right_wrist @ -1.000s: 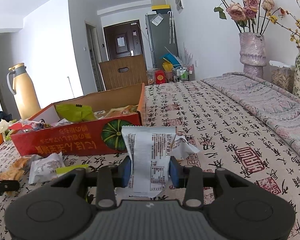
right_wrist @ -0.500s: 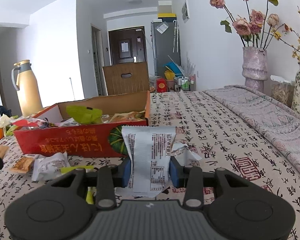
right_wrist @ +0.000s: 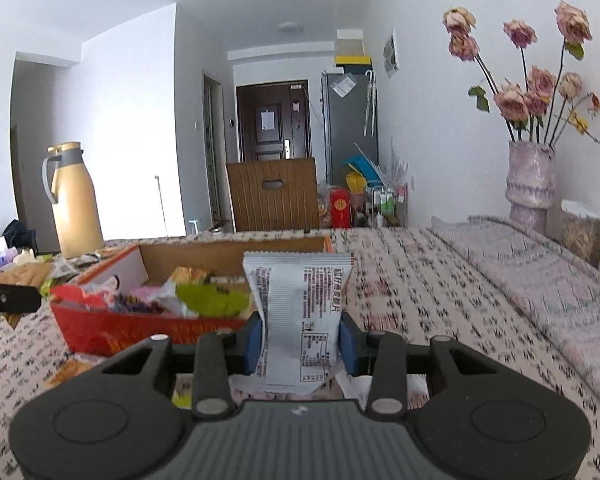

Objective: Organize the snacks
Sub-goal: 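Carry both packets over the box and open both grippers inside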

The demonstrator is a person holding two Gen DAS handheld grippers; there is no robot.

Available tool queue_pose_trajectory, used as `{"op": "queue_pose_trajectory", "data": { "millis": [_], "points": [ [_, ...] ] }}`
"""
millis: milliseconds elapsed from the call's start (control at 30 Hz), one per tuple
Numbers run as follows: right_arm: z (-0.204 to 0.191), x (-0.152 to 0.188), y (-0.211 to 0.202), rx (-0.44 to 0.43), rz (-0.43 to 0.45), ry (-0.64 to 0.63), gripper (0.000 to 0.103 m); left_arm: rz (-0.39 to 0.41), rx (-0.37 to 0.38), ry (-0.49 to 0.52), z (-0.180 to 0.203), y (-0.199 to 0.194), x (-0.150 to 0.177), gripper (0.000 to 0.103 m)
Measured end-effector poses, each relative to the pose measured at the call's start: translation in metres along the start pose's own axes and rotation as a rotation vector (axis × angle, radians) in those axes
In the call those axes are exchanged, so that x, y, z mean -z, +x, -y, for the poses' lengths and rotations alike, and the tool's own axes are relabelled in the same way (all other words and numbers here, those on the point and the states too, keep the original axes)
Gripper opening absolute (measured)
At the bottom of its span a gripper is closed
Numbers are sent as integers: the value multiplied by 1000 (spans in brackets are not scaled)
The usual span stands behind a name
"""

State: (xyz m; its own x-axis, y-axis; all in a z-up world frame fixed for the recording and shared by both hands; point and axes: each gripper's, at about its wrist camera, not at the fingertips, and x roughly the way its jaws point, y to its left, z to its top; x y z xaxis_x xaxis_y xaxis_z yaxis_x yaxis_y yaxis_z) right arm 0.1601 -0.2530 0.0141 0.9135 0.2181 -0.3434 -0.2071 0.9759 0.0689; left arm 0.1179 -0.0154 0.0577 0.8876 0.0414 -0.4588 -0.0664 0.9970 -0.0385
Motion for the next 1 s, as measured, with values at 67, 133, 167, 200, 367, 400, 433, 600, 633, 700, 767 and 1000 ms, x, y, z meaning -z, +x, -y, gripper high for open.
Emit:
{"op": "queue_pose_trajectory", "data": {
  "millis": [67, 133, 167, 200, 367, 400, 433, 600, 633, 700, 767, 1000],
  "points": [
    [-2, -7, 5, -2, 11, -5, 38, 18, -2, 0, 1, 3, -8, 55],
    [-4, -14, 10, -4, 19, -10, 38, 32, -7, 0, 2, 7, -16, 56],
    [-6, -18, 12, -5, 24, -13, 38, 38, -9, -1, 3, 10, -20, 56],
    [-7, -21, 16, -6, 28, -15, 38, 45, -12, -3, 3, 12, -23, 56],
    [-13, -35, 34, -14, 35, -18, 38, 75, -26, -10, 6, 27, -39, 56],
    [-14, -37, 37, -16, 35, -19, 38, 77, -28, -11, 5, 30, -43, 56],
    [-15, -39, 41, -17, 35, -19, 38, 79, -28, -14, 5, 34, -46, 56],
    [-18, -52, 65, -15, 31, -4, 38, 87, -35, -19, 7, 55, -60, 56],
    [-20, -54, 69, -16, 30, -1, 38, 88, -37, -18, 8, 60, -63, 56],
    [-22, -59, 79, -15, 27, 2, 38, 88, -41, -21, 9, 69, -66, 56],
    [-24, -62, 89, -15, 24, 6, 38, 86, -43, -46, 7, 80, -70, 56],
    [-21, -54, 111, -18, 3, 43, 38, 79, -67, -72, -2, 111, -60, 56]
  ]
}}
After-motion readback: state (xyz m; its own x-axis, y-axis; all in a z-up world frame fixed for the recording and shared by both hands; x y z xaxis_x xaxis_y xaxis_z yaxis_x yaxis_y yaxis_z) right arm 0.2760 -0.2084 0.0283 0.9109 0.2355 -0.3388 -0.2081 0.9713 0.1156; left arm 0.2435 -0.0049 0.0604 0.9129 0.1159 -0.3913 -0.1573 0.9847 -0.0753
